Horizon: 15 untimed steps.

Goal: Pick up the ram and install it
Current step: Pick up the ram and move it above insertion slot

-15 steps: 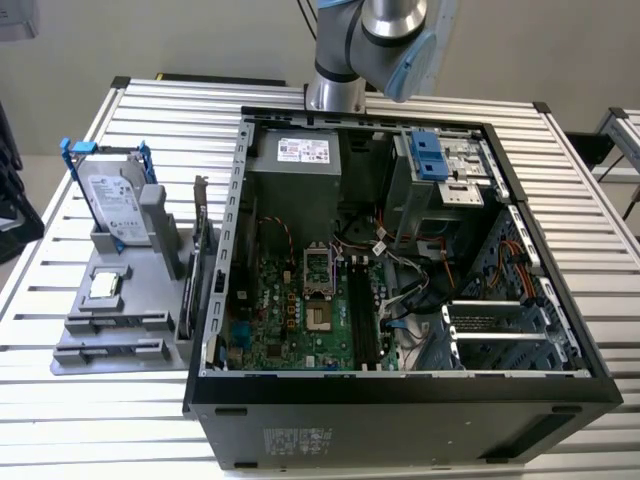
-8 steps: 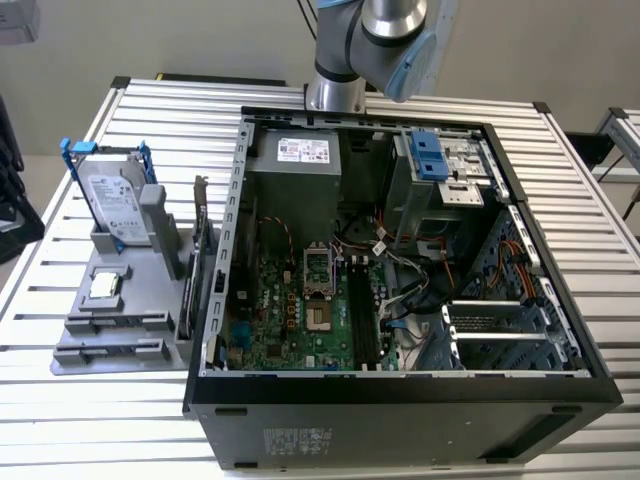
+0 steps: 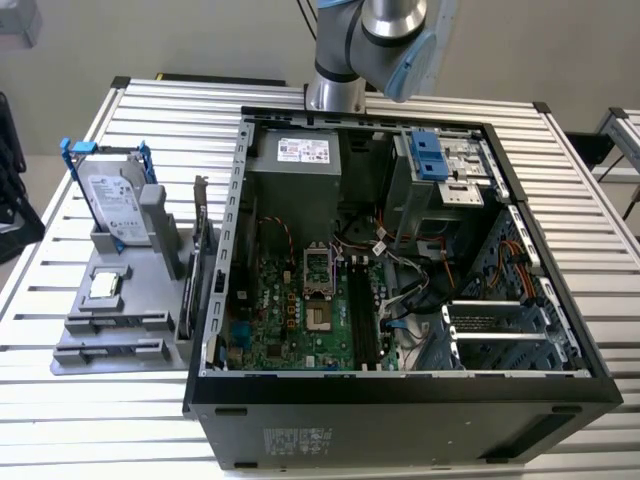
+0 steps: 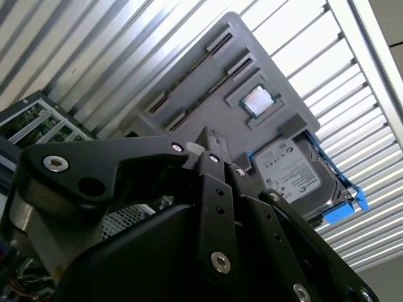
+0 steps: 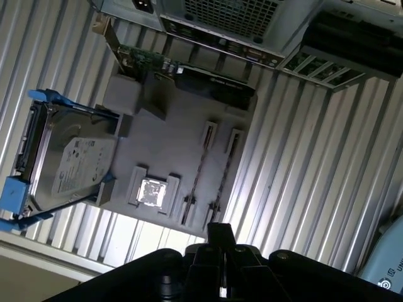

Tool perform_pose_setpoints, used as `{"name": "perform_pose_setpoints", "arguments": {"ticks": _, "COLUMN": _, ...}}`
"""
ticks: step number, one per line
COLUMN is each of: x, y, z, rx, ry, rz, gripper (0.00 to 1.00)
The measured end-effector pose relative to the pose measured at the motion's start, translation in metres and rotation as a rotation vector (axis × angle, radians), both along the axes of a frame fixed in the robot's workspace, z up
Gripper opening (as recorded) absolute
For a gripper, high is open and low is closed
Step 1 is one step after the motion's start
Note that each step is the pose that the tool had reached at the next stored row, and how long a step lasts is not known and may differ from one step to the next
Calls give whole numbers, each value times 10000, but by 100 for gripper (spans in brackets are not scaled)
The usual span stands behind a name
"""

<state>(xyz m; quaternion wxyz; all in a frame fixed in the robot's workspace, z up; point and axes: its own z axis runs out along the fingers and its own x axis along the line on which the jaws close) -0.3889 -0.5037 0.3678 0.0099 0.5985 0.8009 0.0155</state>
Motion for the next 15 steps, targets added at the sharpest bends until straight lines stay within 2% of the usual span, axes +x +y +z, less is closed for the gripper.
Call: {"name": "perform_pose_setpoints", "arguments": {"ticks": 15, "x": 0, "y": 0, "z": -8, "rx": 0, "ry": 0, "rz": -900, "gripper": 0}}
